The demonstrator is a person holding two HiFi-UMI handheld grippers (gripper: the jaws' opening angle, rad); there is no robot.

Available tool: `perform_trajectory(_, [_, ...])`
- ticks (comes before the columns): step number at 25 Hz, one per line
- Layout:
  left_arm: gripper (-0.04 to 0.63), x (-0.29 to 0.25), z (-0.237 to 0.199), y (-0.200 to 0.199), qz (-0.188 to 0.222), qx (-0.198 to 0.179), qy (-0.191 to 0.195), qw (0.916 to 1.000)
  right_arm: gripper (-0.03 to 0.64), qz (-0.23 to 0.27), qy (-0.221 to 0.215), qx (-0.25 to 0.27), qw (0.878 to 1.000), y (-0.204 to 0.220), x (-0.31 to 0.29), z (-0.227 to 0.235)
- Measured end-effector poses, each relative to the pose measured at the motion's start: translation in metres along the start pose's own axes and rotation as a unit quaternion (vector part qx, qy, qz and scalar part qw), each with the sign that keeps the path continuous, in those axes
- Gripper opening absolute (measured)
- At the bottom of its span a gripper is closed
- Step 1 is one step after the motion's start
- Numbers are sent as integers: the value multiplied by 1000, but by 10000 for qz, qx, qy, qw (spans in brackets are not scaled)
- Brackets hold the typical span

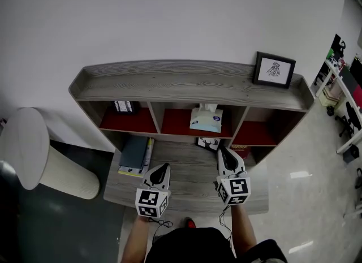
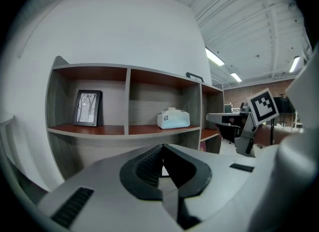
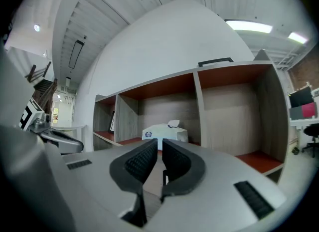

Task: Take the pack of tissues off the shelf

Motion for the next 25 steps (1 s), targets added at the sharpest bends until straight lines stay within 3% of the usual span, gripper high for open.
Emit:
perform_trajectory(2, [7, 0, -3, 0, 9, 63, -58, 10000, 42, -28, -41, 46, 10000, -1, -11, 7])
perform_trajectory(4, [7, 1, -5, 2, -6, 89, -112, 9999, 118, -97, -120, 48, 9999, -2, -23, 13])
perform_trajectory(10, [8, 8, -17, 4, -69, 137, -322, 9994, 176, -280, -224, 73, 9993, -4, -55, 23])
perform_trajectory(25, [7, 12, -25, 7, -135, 253, -582, 9979, 178, -723, -272, 103, 9970, 2, -94, 33])
Point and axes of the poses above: the fingertips, and each gripper's own axes: x backward along the fingers, z to its right, y out of its underside, the point moved 10 cm from there along x, backward along the fingers, and after that the axes turned 11 degrees about x, right-handed, at the moved point
